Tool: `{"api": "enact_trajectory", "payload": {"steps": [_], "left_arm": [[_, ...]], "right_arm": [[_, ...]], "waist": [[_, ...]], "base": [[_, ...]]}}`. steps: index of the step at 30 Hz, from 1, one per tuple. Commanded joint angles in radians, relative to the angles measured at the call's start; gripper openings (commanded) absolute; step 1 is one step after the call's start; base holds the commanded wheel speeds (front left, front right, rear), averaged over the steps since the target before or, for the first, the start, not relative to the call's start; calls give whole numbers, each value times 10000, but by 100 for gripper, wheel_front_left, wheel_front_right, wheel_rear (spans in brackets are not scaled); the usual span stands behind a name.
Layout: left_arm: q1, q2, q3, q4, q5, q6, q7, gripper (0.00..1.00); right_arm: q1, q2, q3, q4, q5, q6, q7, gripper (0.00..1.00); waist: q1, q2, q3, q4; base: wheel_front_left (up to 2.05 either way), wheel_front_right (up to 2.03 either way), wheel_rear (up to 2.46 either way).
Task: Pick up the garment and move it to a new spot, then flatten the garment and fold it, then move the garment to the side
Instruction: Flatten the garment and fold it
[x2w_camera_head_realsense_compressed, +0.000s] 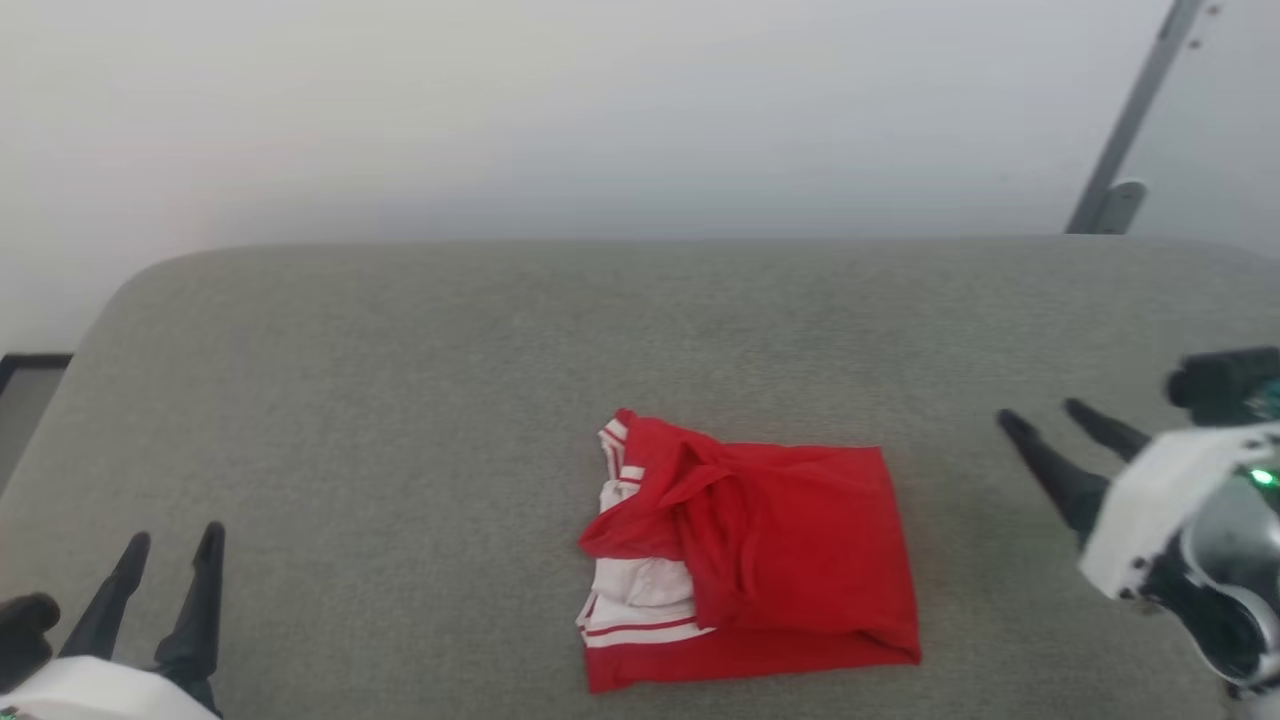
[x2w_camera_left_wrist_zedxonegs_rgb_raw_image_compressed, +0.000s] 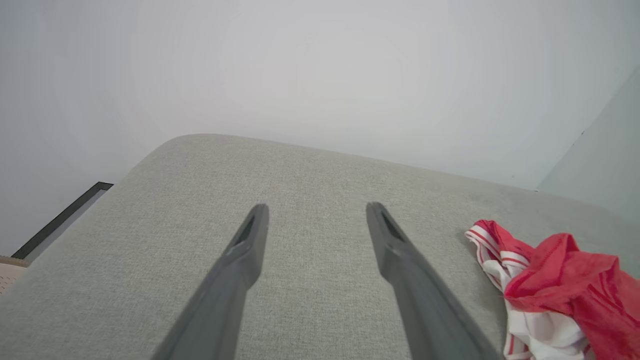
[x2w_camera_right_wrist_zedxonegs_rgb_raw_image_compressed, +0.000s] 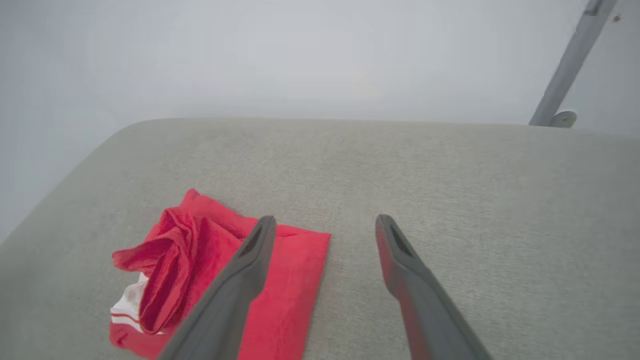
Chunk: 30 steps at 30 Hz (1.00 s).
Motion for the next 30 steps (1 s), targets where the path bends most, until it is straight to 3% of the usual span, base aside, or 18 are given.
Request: {"api": "enact_trajectory", "payload": {"steps": [1, 8, 15, 30], "left_arm": [[276, 113, 102, -103, -45, 64, -46, 100], [658, 220, 266, -313, 37, 163, -80, 100], [1107, 375, 437, -494, 151, 253, -99, 100], [1290, 415, 451, -616, 325, 276, -104, 100]], "right_arm": [[331, -137, -246, -122, -156, 0, -597, 100], [1078, -328, -694, -235, -668, 0, -2189, 100], [2050, -22, -1170, -92, -1253, 0, -3621, 100], [2635, 233, -1259, 227, -1793, 0, -4639, 100]], "waist": [[0, -1, -154, -245], [0, -1, -350, -484], [0, -1, -584, -590], [0, -1, -690, -555]], "base": [[0, 0, 0], [0, 0, 0], [0, 0, 0], [0, 0, 0]]}}
